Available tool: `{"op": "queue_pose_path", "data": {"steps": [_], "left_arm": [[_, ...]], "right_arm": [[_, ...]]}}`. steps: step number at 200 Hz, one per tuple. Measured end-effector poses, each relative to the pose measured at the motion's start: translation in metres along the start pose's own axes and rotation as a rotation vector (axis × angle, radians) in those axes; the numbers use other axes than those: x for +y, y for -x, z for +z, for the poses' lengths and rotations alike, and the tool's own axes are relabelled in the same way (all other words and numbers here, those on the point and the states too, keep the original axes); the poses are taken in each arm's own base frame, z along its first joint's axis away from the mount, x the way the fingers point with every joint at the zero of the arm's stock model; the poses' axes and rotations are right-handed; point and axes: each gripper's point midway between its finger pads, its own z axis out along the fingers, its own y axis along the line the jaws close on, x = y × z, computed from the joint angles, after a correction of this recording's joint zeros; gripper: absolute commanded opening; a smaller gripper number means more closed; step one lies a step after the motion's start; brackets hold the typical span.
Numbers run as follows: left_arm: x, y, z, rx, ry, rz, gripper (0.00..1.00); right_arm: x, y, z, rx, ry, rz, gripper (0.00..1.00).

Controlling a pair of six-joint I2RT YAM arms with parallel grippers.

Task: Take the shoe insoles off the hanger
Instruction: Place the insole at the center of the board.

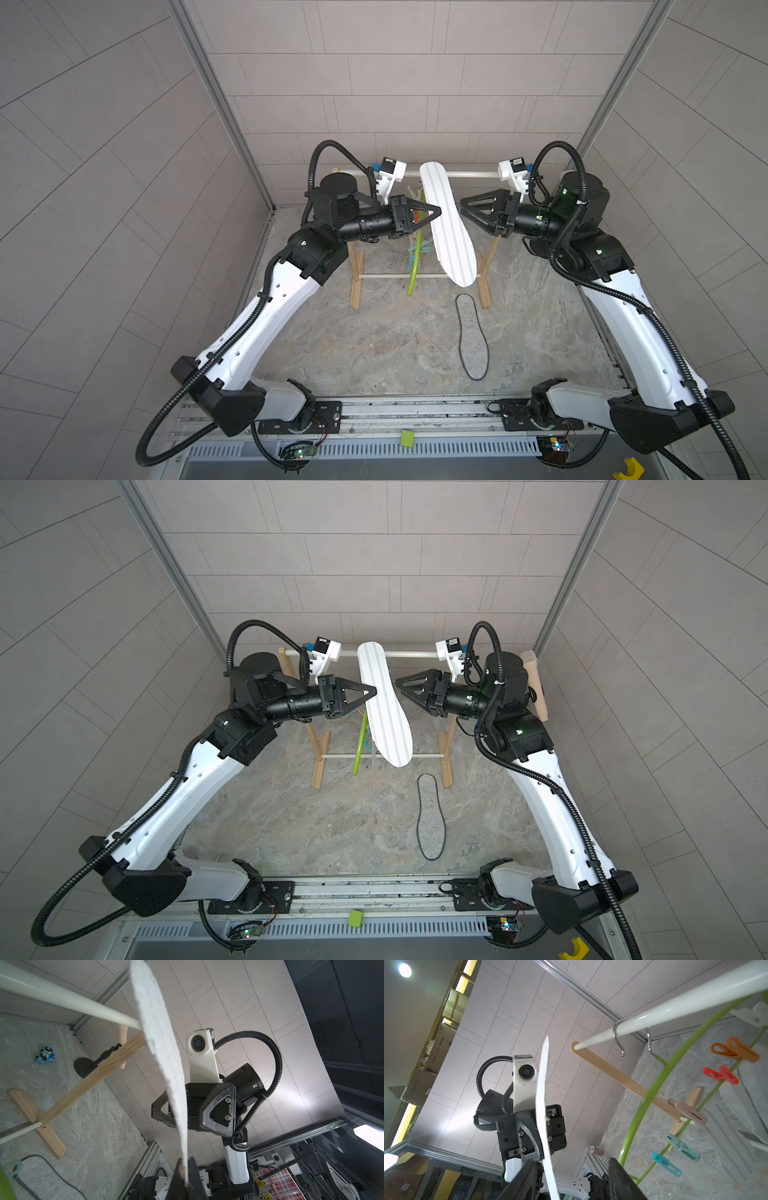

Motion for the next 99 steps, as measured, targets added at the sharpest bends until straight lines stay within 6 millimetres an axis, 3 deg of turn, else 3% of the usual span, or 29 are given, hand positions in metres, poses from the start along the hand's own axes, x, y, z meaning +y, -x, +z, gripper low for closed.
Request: {"op": "queue_pose_path", "data": {"steps": [45,99], "left_arm": [[-0.003,-0.002,0.0,0.011,-0.016,-0.01,0.0],[-0.003,-0.004,0.0,0.024,-0.024,-0.017,0.0]], "right_arm": [[0.018,-0.021,0.012,0.078,0.038,-0.028,0.37],[0.013,-0.023,0.013,0.087,0.024,-0.028,0.28]]}}
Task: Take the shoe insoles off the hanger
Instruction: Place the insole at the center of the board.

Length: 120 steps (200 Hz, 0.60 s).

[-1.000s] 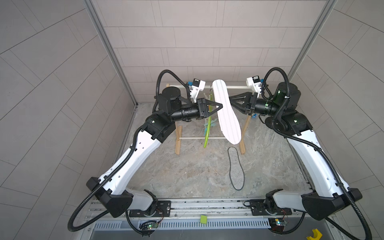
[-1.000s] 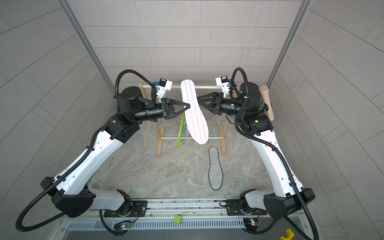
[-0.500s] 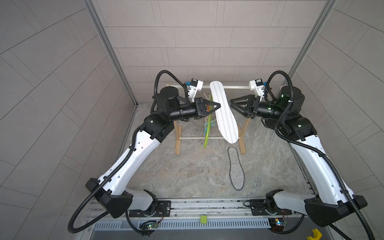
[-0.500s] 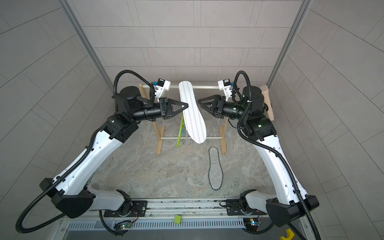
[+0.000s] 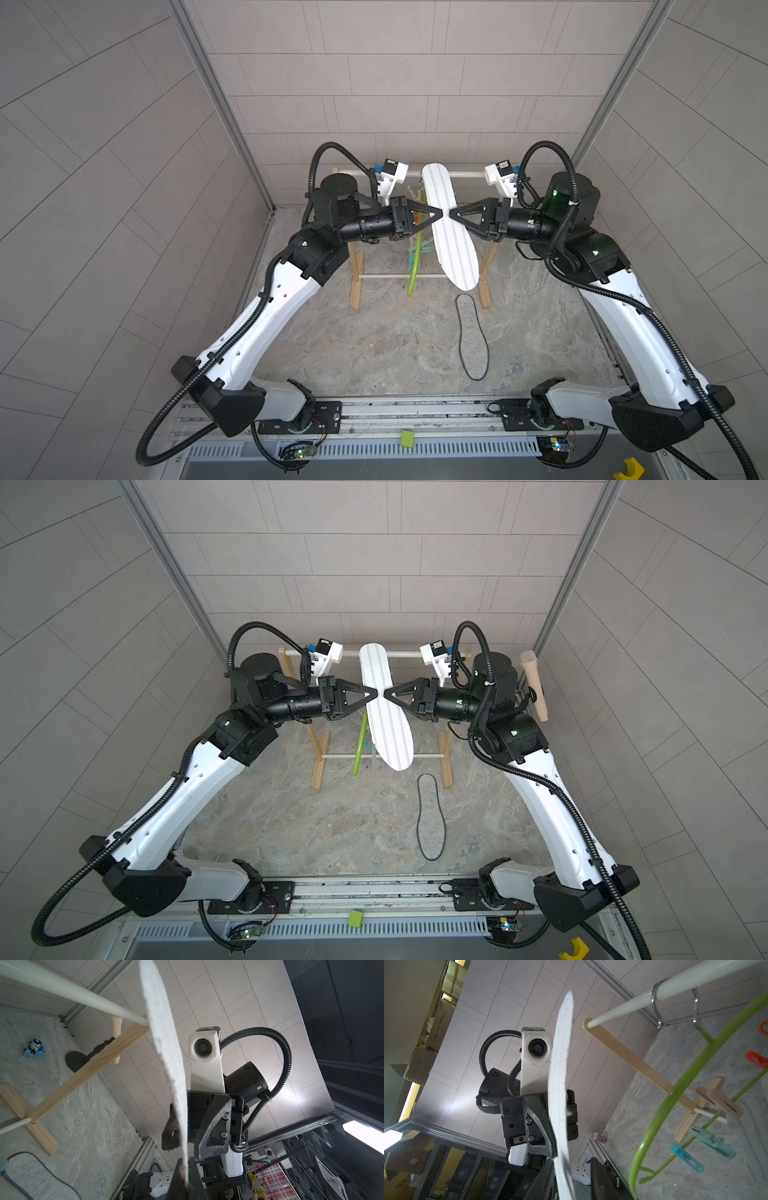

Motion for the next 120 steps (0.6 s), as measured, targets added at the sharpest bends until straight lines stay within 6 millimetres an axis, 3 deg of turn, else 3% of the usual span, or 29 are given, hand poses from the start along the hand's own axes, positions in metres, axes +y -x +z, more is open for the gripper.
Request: {"op": "queue_pose_path", "data": {"steps": [22,93,120], "left_arm": [[0.001,-0.002,0.0,0.006,-0.001,-0.005,0.0],[0.003,-0.009,0.0,0.042,0.001,-0.023,0.0],[0.003,-0.012,0.0,0.059,0.0,-0.032,0.0]], "right_arm": [[-0.001,0.0,0.0,0.002,-0.002,-0.001,0.23],[-0.004,-0.009,0.0,0.04,-0.007,0.015,0.24],[-0.003,-0.013,-0.001,0.058,-0.001,0.02,0.19]]}}
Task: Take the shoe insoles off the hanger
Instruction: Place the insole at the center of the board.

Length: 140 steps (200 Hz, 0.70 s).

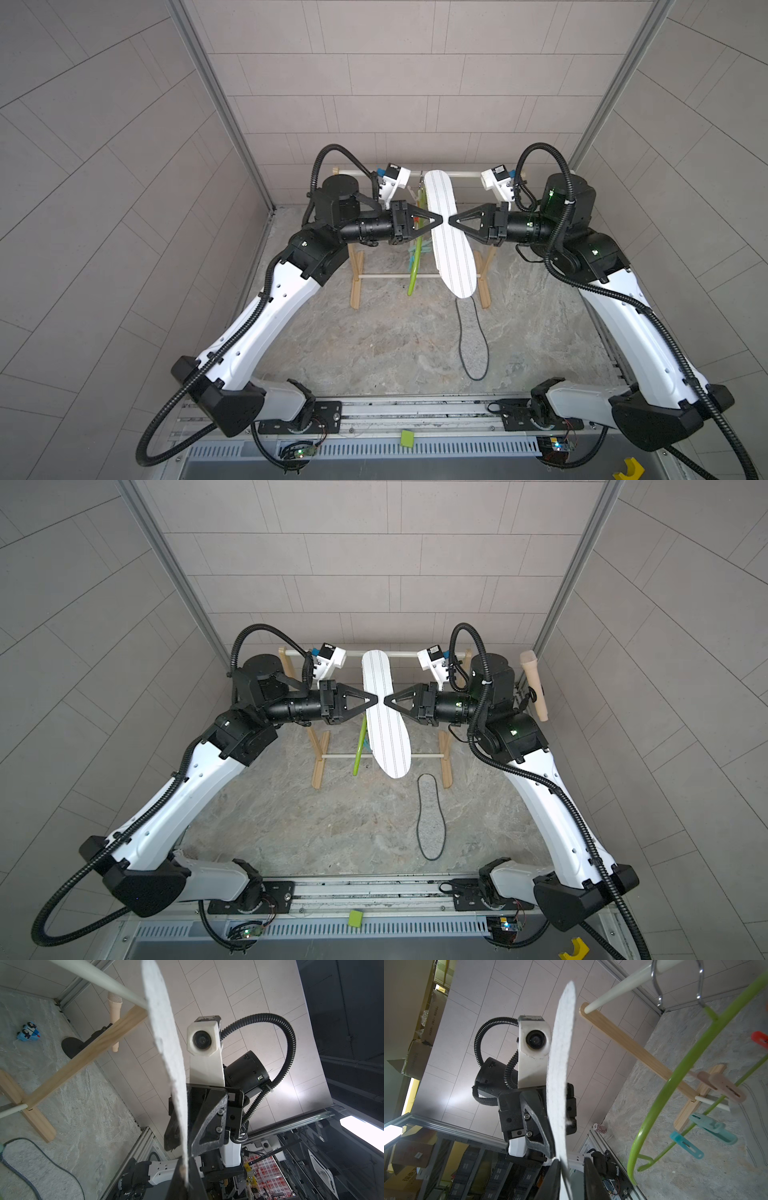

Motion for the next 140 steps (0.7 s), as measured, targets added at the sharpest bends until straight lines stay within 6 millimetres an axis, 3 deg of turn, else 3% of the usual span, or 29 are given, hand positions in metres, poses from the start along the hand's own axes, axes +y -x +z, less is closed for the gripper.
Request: {"op": "queue_pose_path", "data": {"steps": [31,60,69,81,94,98,106,140], "left_arm": [[0.001,-0.003,0.0,0.016,0.0,-0.004,0.0],[0.002,-0.006,0.0,0.027,0.003,-0.011,0.0],[0.002,-0.006,0.0,0.029,0.004,-0.009,0.13],[0.002,-0.006,0.0,0.027,0.004,-0.006,0.43],[0.004,-0.005,0.0,0.021,0.012,0.0,0.67],[0.005,-0.004,0.0,0.016,0.017,0.003,0.81],[0.007,-0.001,-0.002,0.001,0.028,0.008,0.95],[0.009,0.016,-0.022,-0.118,0.091,0.05,1.0]], "right_arm": [[0.003,-0.004,-0.001,0.014,0.011,-0.004,0.14],[0.007,-0.006,-0.003,0.019,0.019,-0.007,0.0],[0.007,-0.007,-0.004,0.018,0.019,-0.007,0.0],[0.008,-0.007,-0.004,0.018,0.019,-0.009,0.0],[0.006,-0.009,-0.005,0.019,0.016,-0.006,0.0],[0.005,-0.01,-0.005,0.019,0.014,-0.006,0.0],[0.003,-0.013,-0.006,0.02,0.008,-0.003,0.0],[-0.021,-0.032,-0.012,0.028,-0.043,0.036,0.0]]}}
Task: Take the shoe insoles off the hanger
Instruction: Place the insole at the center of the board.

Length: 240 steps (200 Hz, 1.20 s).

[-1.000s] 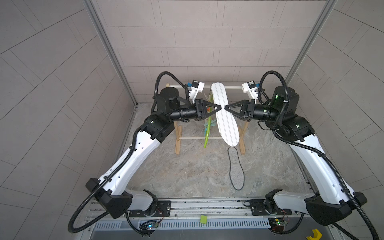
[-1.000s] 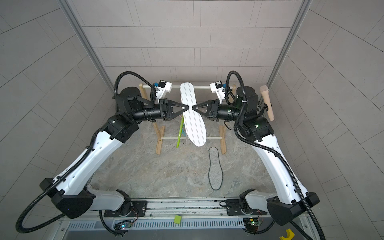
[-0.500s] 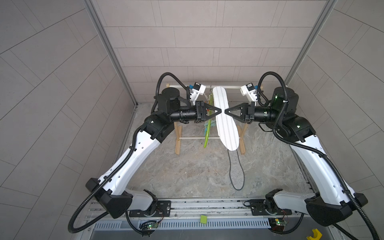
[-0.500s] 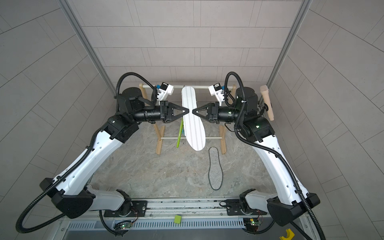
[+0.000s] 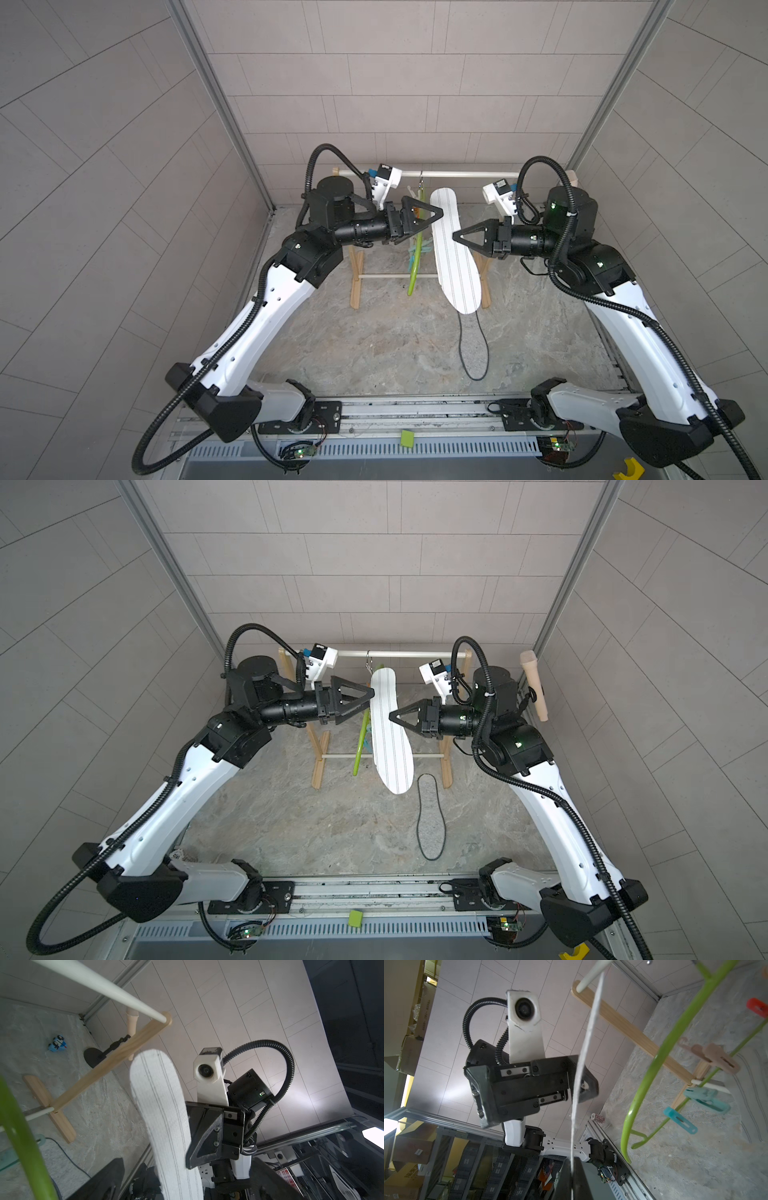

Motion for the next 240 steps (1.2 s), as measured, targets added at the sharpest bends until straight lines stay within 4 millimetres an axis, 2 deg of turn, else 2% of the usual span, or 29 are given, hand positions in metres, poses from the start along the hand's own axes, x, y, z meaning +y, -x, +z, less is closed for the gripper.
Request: {"op": "queue_pose_path", "data": {"steps": [20,45,66,87,106,128,154,169,182,195,221,240], "left_arm": [[-0.006,0.014,-0.022,-0.104,0.034,0.06,1.0],[-0.017,0.028,-0.06,-0.268,0.094,0.156,1.0],[-0.016,0.036,-0.093,-0.416,0.18,0.217,1.0],[0.004,0.04,-0.123,-0.549,0.326,0.245,1.0],[0.043,0.038,-0.15,-0.642,0.523,0.215,0.97],[0.108,0.013,-0.179,-0.687,0.777,0.137,0.93],[0.194,-0.047,-0.206,-0.64,1.013,0.022,0.85],[0.224,-0.08,-0.217,-0.61,1.079,-0.044,0.84],[0.238,-0.098,-0.224,-0.606,1.098,-0.091,0.84],[0.242,-0.108,-0.228,-0.615,1.098,-0.123,0.84],[0.24,-0.113,-0.234,-0.641,1.088,-0.151,0.84],[0.24,-0.114,-0.236,-0.642,1.09,-0.156,0.85]], "right_arm": [[-0.02,-0.017,-0.006,0.001,-0.046,0.034,0.0],[-0.044,-0.045,-0.015,0.006,-0.098,0.076,0.0],[-0.065,-0.069,-0.024,0.006,-0.153,0.098,0.0],[-0.094,-0.089,-0.028,0.008,-0.223,0.122,0.0],[-0.133,-0.109,-0.024,0.032,-0.304,0.172,0.0],[-0.178,-0.136,-0.013,0.101,-0.428,0.214,0.0],[-0.228,-0.162,0.004,0.195,-0.593,0.254,0.0],[-0.247,-0.167,0.012,0.225,-0.66,0.26,0.0],[-0.263,-0.171,0.021,0.242,-0.707,0.259,0.0],[-0.275,-0.176,0.032,0.261,-0.731,0.258,0.0],[-0.295,-0.184,0.049,0.28,-0.764,0.26,0.0],[-0.305,-0.184,0.053,0.256,-0.778,0.264,0.0]]}}
